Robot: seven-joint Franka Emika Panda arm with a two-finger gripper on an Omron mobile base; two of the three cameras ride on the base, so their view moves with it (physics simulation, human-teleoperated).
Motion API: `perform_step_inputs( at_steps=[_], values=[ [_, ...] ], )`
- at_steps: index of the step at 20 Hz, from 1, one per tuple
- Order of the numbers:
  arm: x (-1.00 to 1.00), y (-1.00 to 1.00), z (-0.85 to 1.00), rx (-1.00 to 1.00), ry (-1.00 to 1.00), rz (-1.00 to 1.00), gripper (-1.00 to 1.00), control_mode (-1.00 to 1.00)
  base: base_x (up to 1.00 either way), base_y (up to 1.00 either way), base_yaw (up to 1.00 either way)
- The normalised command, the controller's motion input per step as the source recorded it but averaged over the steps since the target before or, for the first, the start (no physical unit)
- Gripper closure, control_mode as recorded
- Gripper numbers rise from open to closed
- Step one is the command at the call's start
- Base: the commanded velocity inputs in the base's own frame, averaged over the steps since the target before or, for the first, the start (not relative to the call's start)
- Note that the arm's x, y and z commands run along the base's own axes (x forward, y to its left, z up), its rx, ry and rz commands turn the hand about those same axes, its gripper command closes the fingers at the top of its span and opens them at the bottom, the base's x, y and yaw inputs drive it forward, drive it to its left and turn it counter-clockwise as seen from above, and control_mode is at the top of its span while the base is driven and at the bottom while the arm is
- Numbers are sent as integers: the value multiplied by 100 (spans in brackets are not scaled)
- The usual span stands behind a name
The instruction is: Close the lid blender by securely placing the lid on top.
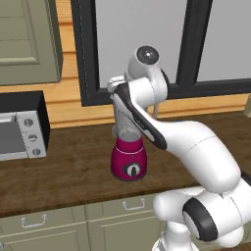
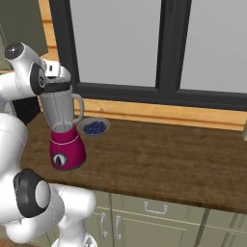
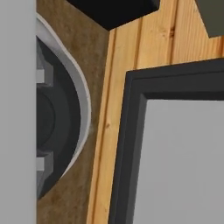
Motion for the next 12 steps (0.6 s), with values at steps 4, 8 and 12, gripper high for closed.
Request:
perform_step_inputs(
  at_steps=[4, 8, 12],
  values=[
    [1, 1, -12, 0, -24, 5, 100, -100, 0, 0, 0],
    [1, 0, -3, 0, -31, 3, 100, -100, 0, 0, 0],
    [0, 0, 0, 1, -26, 0, 100, -100, 0, 0, 0]
  ],
)
